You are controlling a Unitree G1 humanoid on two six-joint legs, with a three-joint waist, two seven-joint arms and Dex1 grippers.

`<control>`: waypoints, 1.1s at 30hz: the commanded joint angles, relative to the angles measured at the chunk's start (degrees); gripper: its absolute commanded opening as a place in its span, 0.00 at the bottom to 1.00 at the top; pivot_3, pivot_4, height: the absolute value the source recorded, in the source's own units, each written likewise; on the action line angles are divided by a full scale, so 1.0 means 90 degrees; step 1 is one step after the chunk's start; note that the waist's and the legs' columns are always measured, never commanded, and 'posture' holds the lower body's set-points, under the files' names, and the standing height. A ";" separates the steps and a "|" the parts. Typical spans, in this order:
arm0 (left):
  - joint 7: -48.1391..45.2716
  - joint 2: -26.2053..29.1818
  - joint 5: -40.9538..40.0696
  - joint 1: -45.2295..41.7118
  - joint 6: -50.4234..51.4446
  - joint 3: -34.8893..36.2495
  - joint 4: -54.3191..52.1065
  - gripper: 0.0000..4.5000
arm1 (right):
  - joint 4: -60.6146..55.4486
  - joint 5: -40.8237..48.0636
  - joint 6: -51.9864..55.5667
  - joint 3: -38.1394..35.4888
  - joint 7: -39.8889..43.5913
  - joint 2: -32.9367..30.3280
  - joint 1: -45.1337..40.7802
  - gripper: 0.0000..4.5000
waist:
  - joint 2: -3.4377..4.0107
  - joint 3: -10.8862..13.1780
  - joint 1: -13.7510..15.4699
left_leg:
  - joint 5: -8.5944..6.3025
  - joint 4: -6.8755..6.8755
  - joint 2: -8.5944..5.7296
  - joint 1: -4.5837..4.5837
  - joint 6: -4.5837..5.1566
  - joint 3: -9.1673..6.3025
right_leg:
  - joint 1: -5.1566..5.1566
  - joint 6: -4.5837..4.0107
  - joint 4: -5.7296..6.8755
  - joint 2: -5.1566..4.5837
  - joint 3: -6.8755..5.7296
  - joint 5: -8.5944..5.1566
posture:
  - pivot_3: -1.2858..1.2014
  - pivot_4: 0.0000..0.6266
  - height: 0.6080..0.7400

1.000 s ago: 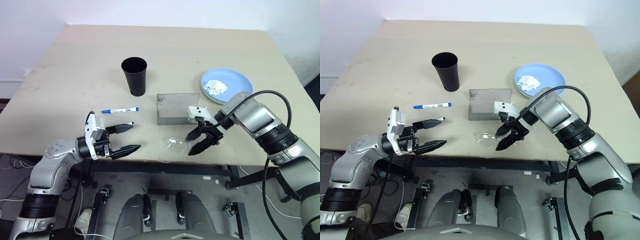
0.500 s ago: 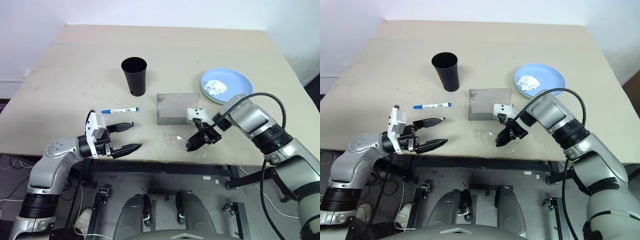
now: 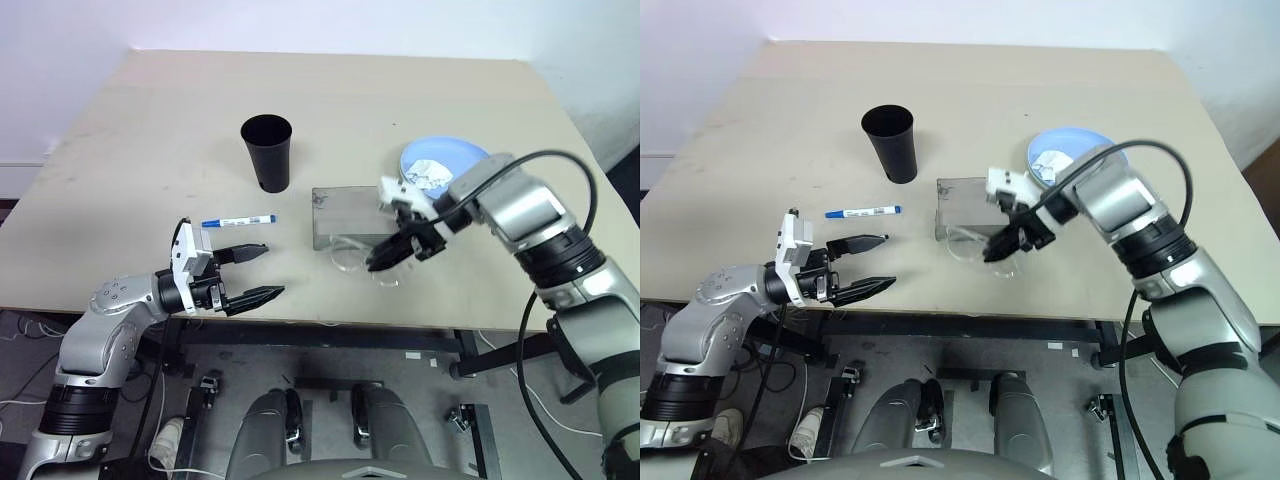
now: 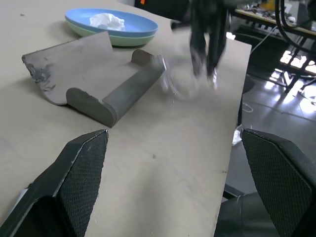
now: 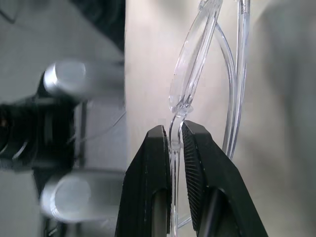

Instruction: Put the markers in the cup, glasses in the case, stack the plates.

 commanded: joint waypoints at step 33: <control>0.0599 0.0187 -0.0329 0.0473 0.0307 0.0371 -0.1026 1.00 | 0.6352 -0.2888 -0.5784 -0.0099 -0.0393 0.2067 -0.1800 0.02 | 0.0004 0.0001 -0.0035 | 0.0014 -0.0002 0.0005 0.0003 -0.0022 0.0001 | 0.0001 0.0004 0.0010 0.0016 0.0001 0.0002 | 0.52 0.24 0.77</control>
